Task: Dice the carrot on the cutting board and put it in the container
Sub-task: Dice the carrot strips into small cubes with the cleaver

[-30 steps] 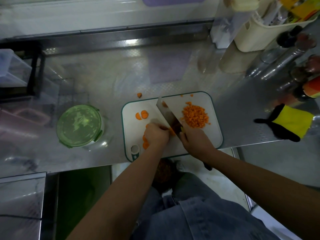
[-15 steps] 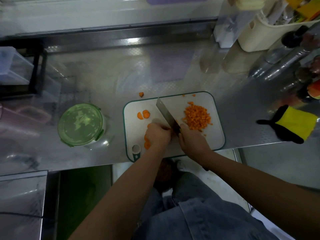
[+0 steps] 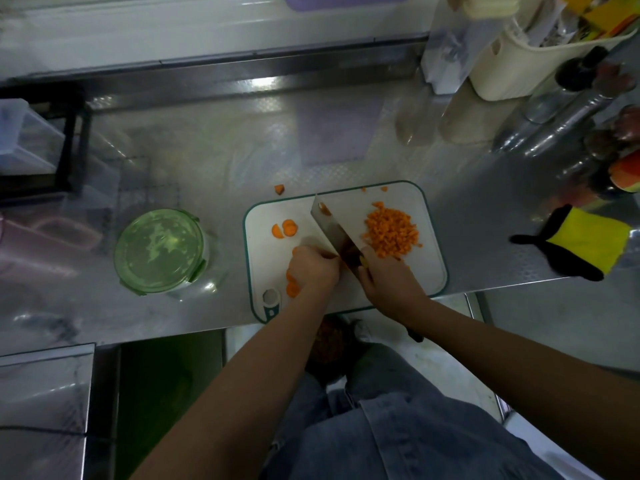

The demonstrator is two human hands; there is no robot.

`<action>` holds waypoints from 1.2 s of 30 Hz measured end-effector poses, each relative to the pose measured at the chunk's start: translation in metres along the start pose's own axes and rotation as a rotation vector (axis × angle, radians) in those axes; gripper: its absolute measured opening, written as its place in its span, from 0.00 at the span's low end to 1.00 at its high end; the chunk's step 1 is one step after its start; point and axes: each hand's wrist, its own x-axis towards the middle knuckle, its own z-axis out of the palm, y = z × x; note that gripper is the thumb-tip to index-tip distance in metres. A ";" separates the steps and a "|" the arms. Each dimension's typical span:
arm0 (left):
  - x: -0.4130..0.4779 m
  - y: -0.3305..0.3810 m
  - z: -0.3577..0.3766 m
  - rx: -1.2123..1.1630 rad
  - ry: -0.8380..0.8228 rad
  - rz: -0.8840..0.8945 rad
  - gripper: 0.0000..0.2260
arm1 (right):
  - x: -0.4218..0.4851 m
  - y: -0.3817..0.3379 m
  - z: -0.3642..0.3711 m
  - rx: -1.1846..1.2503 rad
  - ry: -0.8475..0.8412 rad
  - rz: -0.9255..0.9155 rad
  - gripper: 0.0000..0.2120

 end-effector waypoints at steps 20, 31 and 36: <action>-0.005 0.004 -0.002 -0.011 0.001 -0.010 0.09 | 0.000 0.004 0.004 -0.090 0.030 0.009 0.18; -0.007 0.002 -0.007 0.046 -0.016 0.051 0.10 | -0.002 0.009 -0.007 0.135 0.074 0.049 0.04; -0.014 0.005 -0.016 0.032 -0.031 0.173 0.07 | 0.004 0.022 -0.018 0.261 0.087 0.155 0.07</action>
